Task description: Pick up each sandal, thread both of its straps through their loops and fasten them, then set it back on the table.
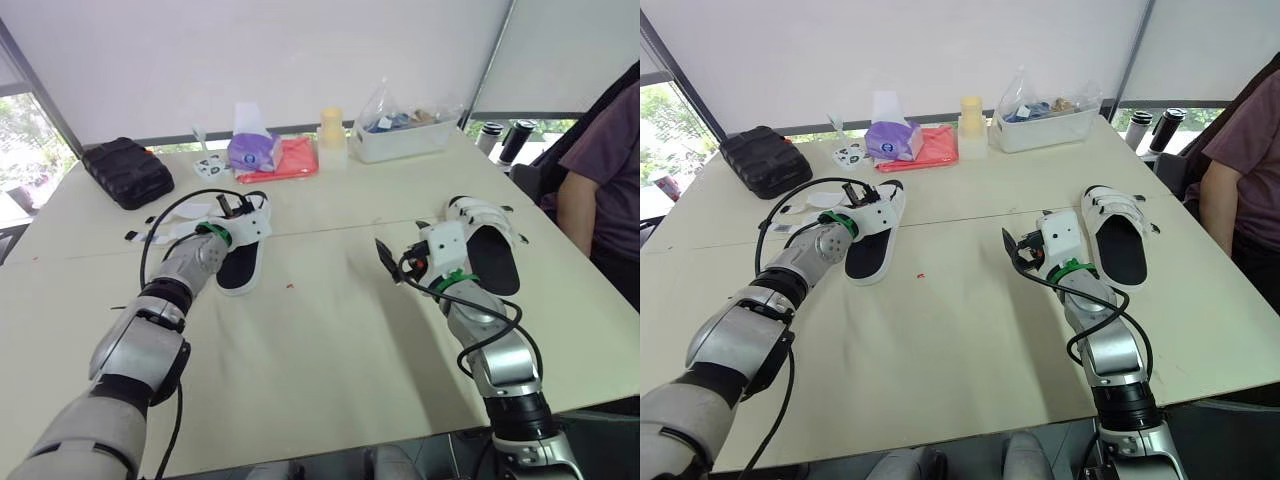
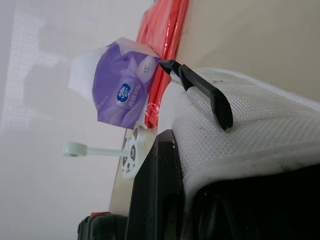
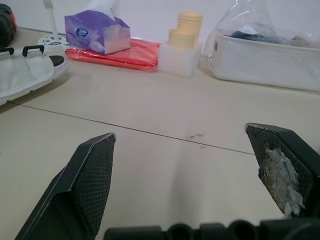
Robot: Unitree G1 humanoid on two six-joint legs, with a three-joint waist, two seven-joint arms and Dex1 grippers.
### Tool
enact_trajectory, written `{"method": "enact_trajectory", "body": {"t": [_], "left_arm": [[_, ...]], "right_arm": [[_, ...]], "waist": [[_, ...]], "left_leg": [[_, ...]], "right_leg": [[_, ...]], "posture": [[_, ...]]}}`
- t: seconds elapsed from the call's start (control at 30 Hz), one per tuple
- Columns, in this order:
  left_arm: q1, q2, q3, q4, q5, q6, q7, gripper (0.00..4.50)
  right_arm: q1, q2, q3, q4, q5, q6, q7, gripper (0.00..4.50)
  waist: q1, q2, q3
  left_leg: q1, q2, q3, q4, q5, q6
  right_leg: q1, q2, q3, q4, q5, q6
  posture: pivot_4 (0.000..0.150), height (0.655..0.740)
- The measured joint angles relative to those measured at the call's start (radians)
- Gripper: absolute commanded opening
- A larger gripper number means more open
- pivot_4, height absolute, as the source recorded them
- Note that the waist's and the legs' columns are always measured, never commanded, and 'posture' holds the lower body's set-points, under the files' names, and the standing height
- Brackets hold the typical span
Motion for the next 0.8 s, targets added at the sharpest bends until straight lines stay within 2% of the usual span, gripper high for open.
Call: {"method": "enact_trajectory", "body": {"t": [0.3,0.5,0.6,0.7,0.8], "left_arm": [[0.001,0.032,-0.034,-0.003,0.011,-0.092,-0.042,0.04],[-0.007,0.103,-0.095,-0.037,0.062,-0.299,-0.086,0.04],[-0.032,0.118,-0.109,-0.052,0.077,-0.415,-0.091,0.04],[-0.079,0.136,-0.148,-0.095,0.134,-0.558,-0.046,0.04],[-0.109,0.158,-0.219,-0.149,0.252,-0.67,0.073,0.04]], "right_arm": [[-0.001,0.0,0.0,0.001,-0.002,-0.005,0.005,4.5],[0.013,-0.063,-0.042,-0.002,0.011,-0.004,0.053,4.5],[0.052,-0.103,-0.086,-0.061,0.085,0.024,0.131,4.5],[0.1,-0.181,-0.124,-0.148,0.171,0.077,0.237,4.5],[0.124,-0.235,-0.156,-0.201,0.229,0.121,0.297,4.5]], "waist": [[0.001,0.0,0.0],[0.004,0.0,0.0],[0.005,-0.002,0.001],[0.004,-0.003,0.002],[0.002,-0.003,0.002]], "left_leg": [[0.0,0.0,0.0,0.0,0.0,0.0],[-0.001,0.0,0.0,0.0,0.0,0.0],[-0.002,0.0,0.0,0.0,0.0,0.001],[-0.002,0.0,0.0,0.001,-0.001,0.002],[-0.001,0.0,0.002,0.001,-0.001,0.002]], "right_leg": [[0.0,0.0,0.0,0.001,0.0,0.0],[0.0,0.0,0.0,0.0,0.0,0.0],[0.0,0.0,0.0,0.0,0.0,0.0],[0.0,0.0,0.0,-0.001,0.0,0.0],[0.001,0.0,0.0,-0.001,0.0,0.0]], "posture": [[0.15,0.74],[0.15,0.74],[0.15,0.74],[0.15,0.74],[0.15,0.74]]}}
